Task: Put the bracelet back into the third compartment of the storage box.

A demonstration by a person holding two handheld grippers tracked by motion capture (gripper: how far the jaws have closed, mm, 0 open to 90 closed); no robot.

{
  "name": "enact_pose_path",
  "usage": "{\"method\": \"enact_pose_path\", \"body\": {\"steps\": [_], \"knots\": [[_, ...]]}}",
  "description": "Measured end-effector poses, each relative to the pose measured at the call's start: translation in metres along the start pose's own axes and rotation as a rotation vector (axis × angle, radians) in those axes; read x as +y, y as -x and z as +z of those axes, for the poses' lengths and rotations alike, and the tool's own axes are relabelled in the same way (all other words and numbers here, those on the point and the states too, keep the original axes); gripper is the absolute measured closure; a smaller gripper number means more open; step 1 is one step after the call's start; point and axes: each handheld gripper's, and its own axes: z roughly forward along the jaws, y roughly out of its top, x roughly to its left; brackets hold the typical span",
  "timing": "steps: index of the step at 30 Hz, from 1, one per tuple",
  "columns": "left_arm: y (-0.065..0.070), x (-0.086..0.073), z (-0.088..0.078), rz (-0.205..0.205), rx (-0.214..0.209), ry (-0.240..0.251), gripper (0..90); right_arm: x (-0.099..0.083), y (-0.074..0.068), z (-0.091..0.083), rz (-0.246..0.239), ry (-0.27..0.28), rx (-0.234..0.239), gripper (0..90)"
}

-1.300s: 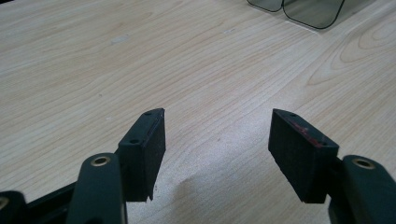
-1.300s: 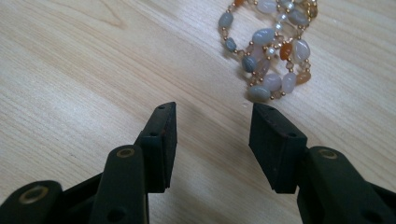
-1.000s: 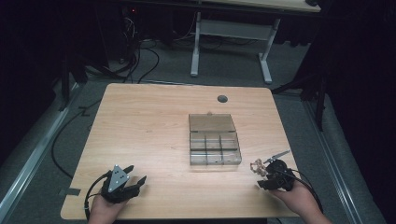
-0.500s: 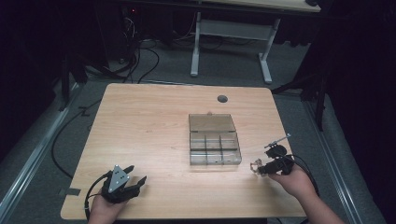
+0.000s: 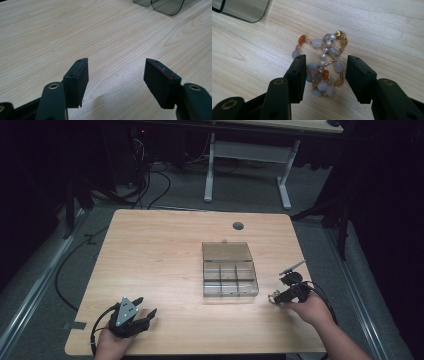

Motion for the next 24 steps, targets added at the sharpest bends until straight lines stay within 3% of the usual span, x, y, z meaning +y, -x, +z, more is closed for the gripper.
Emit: {"method": "enact_pose_path", "body": {"steps": [6,16,24], "knots": [[0.0002,0.0,-0.0002,0.003,-0.002,0.001,37.1,0.0021,-0.0014,0.0038,-0.015,-0.028,-0.004,53.0],[0.0004,-0.0001,-0.0001,0.004,-0.001,0.0,37.2,0.0027,-0.0028,0.0037,-0.039,-0.028,-0.05,64.7],[0.0002,-0.0001,-0.0003,0.004,-0.003,0.001,37.2,0.0032,-0.0066,0.0039,-0.072,-0.04,-0.058,78.0]]}}
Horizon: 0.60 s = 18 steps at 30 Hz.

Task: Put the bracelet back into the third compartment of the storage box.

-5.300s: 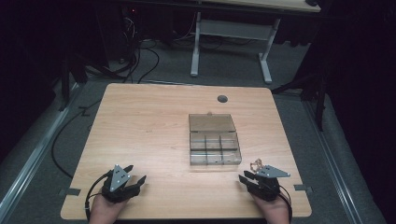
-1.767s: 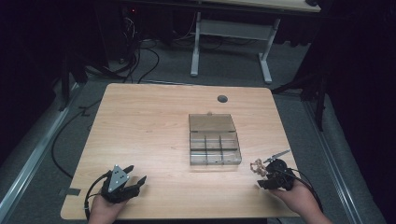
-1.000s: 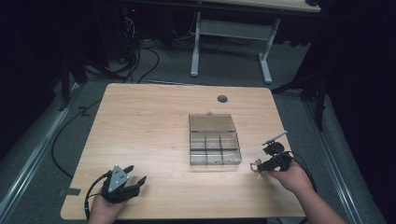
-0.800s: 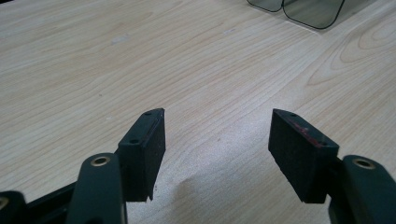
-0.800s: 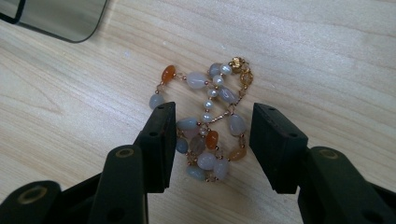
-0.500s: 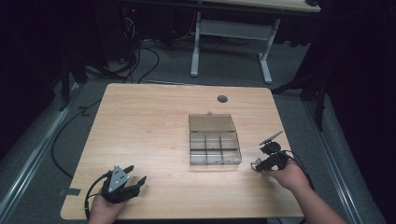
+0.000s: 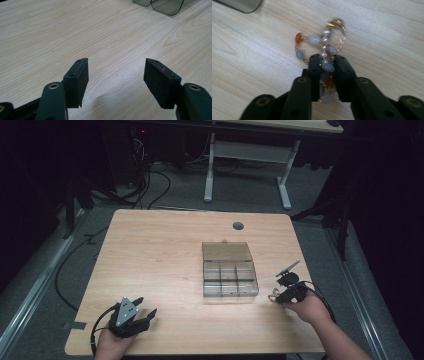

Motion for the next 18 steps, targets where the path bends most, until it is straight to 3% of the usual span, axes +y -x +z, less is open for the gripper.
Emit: {"method": "enact_pose_path", "body": {"steps": [4,10,18], "knots": [[0.0,0.0,0.0,0.0,0.001,0.0,37.2,0.001,-0.002,0.0,-0.03,-0.016,0.0,81.7],[0.0,0.0,0.0,-0.001,0.002,0.0,37.2,0.002,-0.001,-0.002,-0.031,-0.023,0.017,82.3],[0.0,0.0,0.0,-0.002,0.002,0.002,37.2,0.006,0.001,-0.019,-0.05,-0.018,0.048,82.7]]}}
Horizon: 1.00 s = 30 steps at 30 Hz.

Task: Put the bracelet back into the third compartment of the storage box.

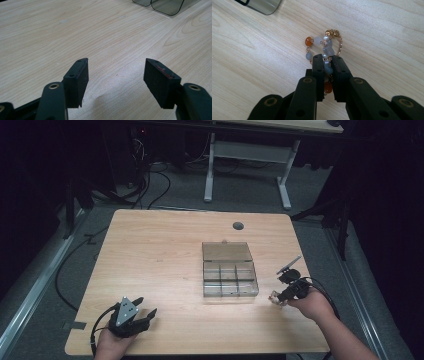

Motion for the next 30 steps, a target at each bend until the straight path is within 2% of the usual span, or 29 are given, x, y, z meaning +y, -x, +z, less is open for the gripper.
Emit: {"method": "enact_pose_path", "body": {"steps": [20,21,23,28,30], "knots": [[0.0,0.0,0.0,0.001,-0.005,0.001,37.2,0.003,0.001,-0.027,-0.003,0.004,0.027,82.6],[0.0,0.0,0.0,0.001,-0.005,0.001,37.2,0.003,0.002,-0.027,0.0,0.001,0.039,82.6],[0.0,0.0,0.0,0.001,-0.006,0.001,37.2,0.003,0.001,-0.026,-0.004,-0.003,0.039,82.6],[0.0,0.0,0.0,0.001,-0.006,0.001,37.2,0.0,-0.007,0.0,-0.017,-0.028,0.062,82.4],[0.0,0.0,0.0,0.001,-0.006,0.002,37.2,0.0,-0.007,0.004,-0.014,-0.03,0.061,82.3]]}}
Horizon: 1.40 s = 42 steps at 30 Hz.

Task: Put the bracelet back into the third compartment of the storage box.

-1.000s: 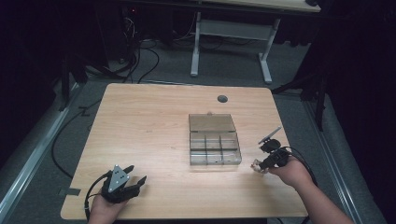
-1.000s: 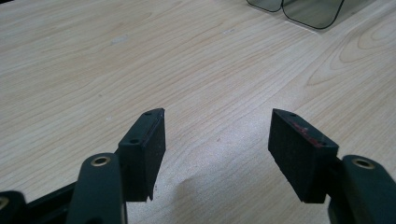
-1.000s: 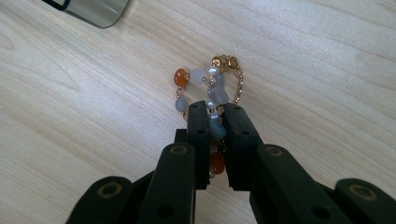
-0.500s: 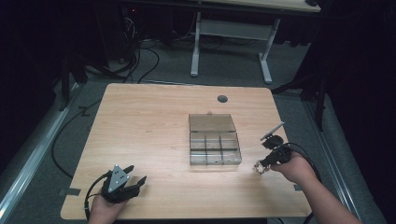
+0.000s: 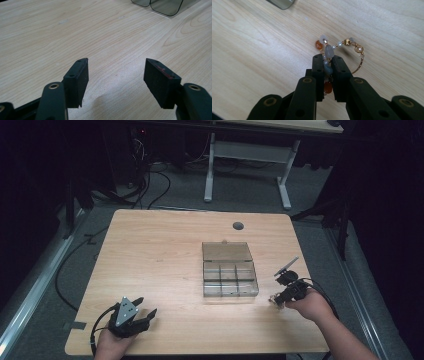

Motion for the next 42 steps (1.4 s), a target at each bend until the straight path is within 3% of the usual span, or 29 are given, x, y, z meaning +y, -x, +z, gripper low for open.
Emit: {"method": "enact_pose_path", "body": {"steps": [2,5,7,8,9,10,13,17,19,20,21,22,23,24,25,26,33,34,35,42], "knots": [[0.0,0.0,0.0,-0.001,0.0,0.001,37.2,0.0,0.0,0.006,0.001,0.003,0.004,81.6],[0.0,0.0,0.0,-0.002,0.0,0.0,37.2,0.0,0.003,0.002,0.021,0.032,0.012,70.7],[0.0,0.0,0.0,0.0,0.0,-0.002,37.3,0.001,0.004,-0.004,0.035,0.049,-0.009,62.1],[0.0,0.0,0.0,0.001,0.0,-0.003,37.3,0.001,0.004,-0.004,0.035,0.049,-0.009,62.1],[0.0,0.0,0.0,0.001,0.0,-0.003,37.3,0.002,0.006,-0.008,0.036,0.057,-0.021,50.2],[0.0,0.0,0.0,0.001,0.0,-0.003,37.3,0.002,0.006,-0.008,0.036,0.057,-0.021,50.2],[0.0,0.0,0.0,0.0,0.0,-0.003,37.3,0.005,0.002,0.002,0.014,0.02,-0.022,34.5],[0.0,0.0,0.0,-0.001,0.001,-0.001,37.2,0.009,-0.003,0.018,-0.026,-0.019,-0.051,31.7],[0.0,0.0,0.0,-0.002,0.002,0.0,37.3,0.01,-0.004,0.021,-0.024,-0.024,-0.048,31.5],[0.0,0.0,0.0,-0.003,0.001,0.0,37.2,0.011,-0.007,0.022,-0.04,-0.017,-0.077,36.3],[0.0,0.0,0.0,-0.003,0.001,-0.001,37.2,0.012,-0.009,0.021,-0.05,-0.019,-0.098,47.5],[0.0,0.0,0.0,-0.003,0.001,-0.001,37.3,0.012,-0.009,0.021,-0.05,-0.019,-0.098,47.5],[0.0,0.0,0.0,-0.004,0.001,0.0,37.3,0.012,-0.008,0.02,-0.053,-0.01,-0.099,58.0],[0.0,0.0,0.0,-0.004,0.001,0.0,37.3,0.012,-0.008,0.02,-0.053,-0.01,-0.099,58.0],[0.0,0.0,0.0,-0.002,0.001,-0.002,37.3,0.011,-0.008,0.019,-0.065,-0.008,-0.096,63.8],[0.0,0.0,0.0,-0.003,0.001,-0.001,37.3,0.01,-0.01,0.018,-0.075,-0.007,-0.098,75.4],[0.0,0.0,0.0,-0.003,0.003,-0.001,37.3,0.012,-0.01,0.018,-0.079,-0.035,-0.087,77.6],[0.0,0.0,0.0,-0.004,0.002,-0.001,37.3,0.012,-0.009,0.017,-0.08,-0.043,-0.091,81.3],[0.0,0.0,0.0,-0.003,0.003,-0.001,37.2,0.011,-0.009,0.014,-0.08,-0.023,-0.091,83.1],[0.0,0.0,0.0,-0.003,0.0,-0.003,37.2,0.01,-0.003,-0.006,-0.061,-0.03,-0.07,83.3]]}}
